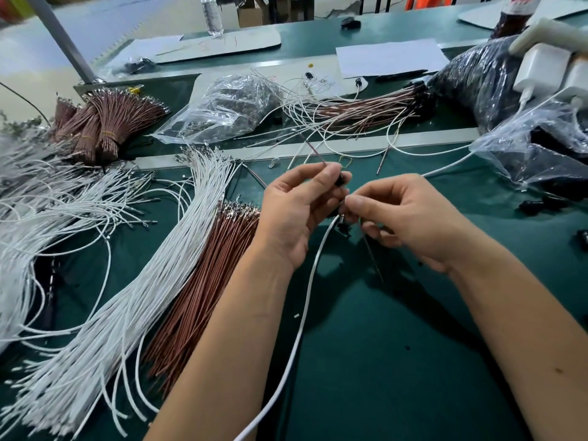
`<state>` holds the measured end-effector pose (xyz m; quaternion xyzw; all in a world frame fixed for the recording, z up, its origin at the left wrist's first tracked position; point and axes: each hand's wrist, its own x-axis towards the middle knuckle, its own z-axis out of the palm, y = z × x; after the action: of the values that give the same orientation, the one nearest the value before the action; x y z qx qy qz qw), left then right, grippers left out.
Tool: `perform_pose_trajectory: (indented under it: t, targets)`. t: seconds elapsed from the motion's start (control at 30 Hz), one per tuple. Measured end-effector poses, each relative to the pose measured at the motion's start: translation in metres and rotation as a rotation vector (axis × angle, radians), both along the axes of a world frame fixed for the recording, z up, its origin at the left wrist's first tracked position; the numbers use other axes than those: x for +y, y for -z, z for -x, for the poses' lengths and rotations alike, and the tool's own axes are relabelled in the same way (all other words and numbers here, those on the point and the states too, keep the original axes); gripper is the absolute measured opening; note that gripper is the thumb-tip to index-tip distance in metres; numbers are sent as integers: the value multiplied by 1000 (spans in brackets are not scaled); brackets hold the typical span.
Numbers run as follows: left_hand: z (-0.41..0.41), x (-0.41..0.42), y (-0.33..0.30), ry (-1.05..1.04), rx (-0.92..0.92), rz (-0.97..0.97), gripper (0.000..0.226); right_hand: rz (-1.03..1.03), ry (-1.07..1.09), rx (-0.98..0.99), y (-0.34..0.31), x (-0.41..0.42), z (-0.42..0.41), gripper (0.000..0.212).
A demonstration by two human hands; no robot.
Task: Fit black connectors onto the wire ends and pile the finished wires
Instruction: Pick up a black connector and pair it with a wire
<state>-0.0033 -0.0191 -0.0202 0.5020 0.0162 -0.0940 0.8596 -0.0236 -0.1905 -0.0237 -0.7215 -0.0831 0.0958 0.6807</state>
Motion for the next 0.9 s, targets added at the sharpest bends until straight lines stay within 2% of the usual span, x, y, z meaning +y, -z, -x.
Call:
perform_pose_trajectory:
  t: [0.07, 0.2, 0.3, 0.4, 0.53, 0.63, 0.77, 0.9]
  targets:
    - [2, -6, 2, 6, -17, -21, 5, 56, 2, -2, 2, 0, 0, 15]
    - [2, -6, 3, -29, -26, -20, 7, 171, -176, 51, 0, -9, 5, 15]
    - [2, -3, 2, -3, -88, -67, 13, 72, -53, 36, 2, -4, 4, 15]
    - [4, -5, 3, 32, -164, -109, 6, -27, 52, -30, 3, 0, 2, 17]
    - [4, -4, 5, 30, -185, -140, 8, 6, 53, -60, 5, -2, 2, 12]
    - [4, -2, 5, 52, -174, -142, 22, 16, 47, -51, 6, -3, 1, 11]
    - [2, 0, 7, 71, -171, -145, 20, 5, 42, -39, 4, -4, 1, 11]
    - [3, 0, 4, 66, -130, -123, 31, -11, 12, -39, 1, -4, 2, 18]
